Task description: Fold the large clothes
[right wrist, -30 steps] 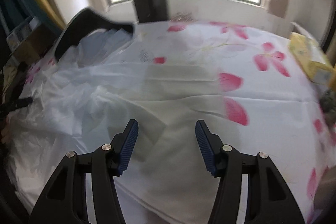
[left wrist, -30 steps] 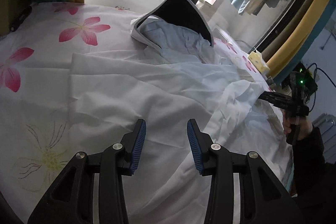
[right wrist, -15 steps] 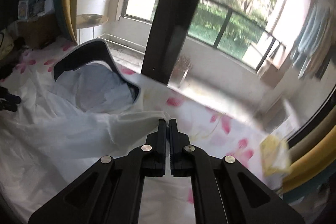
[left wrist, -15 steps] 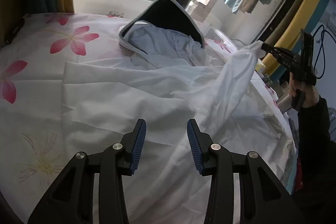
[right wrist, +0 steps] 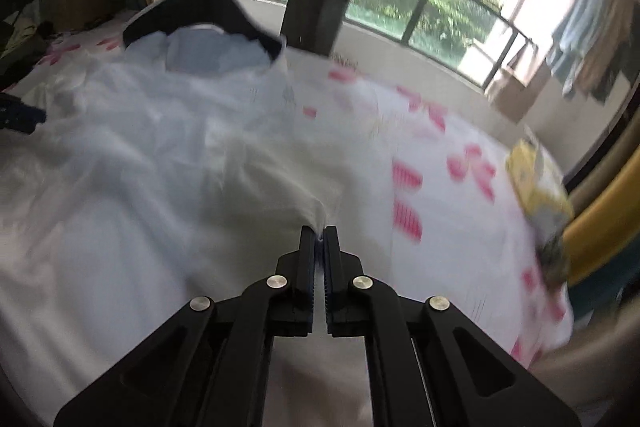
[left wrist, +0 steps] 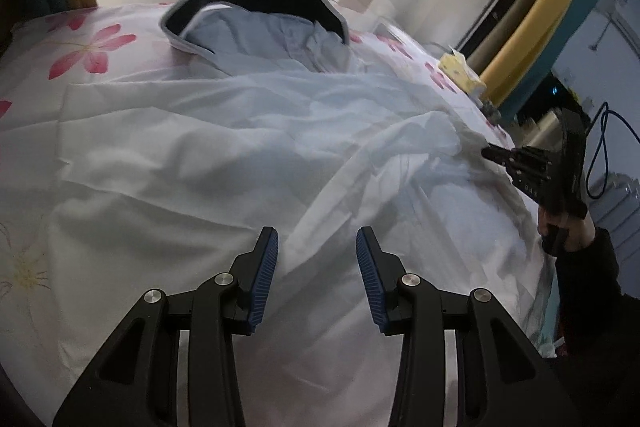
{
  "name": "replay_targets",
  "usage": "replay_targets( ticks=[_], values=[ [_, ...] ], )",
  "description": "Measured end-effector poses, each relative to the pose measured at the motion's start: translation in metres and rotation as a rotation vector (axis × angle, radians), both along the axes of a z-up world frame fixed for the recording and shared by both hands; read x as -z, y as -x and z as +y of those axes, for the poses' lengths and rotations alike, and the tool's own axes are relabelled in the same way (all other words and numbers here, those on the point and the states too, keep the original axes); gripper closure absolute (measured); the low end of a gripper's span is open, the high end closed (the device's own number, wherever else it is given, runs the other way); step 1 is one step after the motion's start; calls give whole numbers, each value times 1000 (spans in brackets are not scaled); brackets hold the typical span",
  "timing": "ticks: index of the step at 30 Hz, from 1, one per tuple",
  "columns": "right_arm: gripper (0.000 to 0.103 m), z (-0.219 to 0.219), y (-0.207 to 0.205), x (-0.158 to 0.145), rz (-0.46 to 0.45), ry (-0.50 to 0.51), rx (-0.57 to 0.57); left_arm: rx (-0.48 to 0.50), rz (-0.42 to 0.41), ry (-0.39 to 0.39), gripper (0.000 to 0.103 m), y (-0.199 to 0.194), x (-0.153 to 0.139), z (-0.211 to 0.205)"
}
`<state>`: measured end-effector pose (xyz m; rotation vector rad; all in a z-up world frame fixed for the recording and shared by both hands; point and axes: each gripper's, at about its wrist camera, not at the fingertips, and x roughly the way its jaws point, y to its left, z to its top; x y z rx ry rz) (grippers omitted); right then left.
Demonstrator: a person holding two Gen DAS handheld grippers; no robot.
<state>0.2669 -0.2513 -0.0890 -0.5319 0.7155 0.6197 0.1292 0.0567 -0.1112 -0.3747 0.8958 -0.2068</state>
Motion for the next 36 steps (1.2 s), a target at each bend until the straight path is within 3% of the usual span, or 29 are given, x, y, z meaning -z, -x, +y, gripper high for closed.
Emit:
replay_targets(
  ticks=[7,11,13,14,15,17,19,24,29,31,32,33,36],
  values=[
    [99,-34,25,15,88,-15,67,22,26,-34,60,9,3,-9],
    [98,-48,26,5,103,-42,82,-2,19,-48,60,17,-2,-4],
    [93,-51,20,-3,105,-73,80,-21,8,-49,60,17,-6,0],
    [83,-49,15,-8,97,-88,78,-30,2,-50,60,18,-8,2],
    [64,-47,9,-13,88,-103,73,-38,-5,-51,60,17,-10,4],
    [42,-38,-2,-20,75,-133,52,-58,-18,-50,60,15,-13,7],
    [42,-27,-12,-24,70,-158,21,-86,-27,-45,60,13,-15,12],
    [42,1,-43,-9,162,-148,-21,-168,-34,-44,60,10,-15,30],
    [42,12,-58,19,302,-115,-26,-182,-17,-39,60,6,-10,39],
    [66,15,-51,19,273,-93,-51,-176,-11,-36,60,4,-8,38],
    [93,17,-48,17,284,-96,-78,-172,-9,-34,60,3,-7,37],
    [99,16,-45,14,272,-93,-81,-168,-7,-34,60,2,-6,37],
    [100,19,-40,1,189,-63,-91,-161,-10,-32,60,0,-6,34]
  ],
)
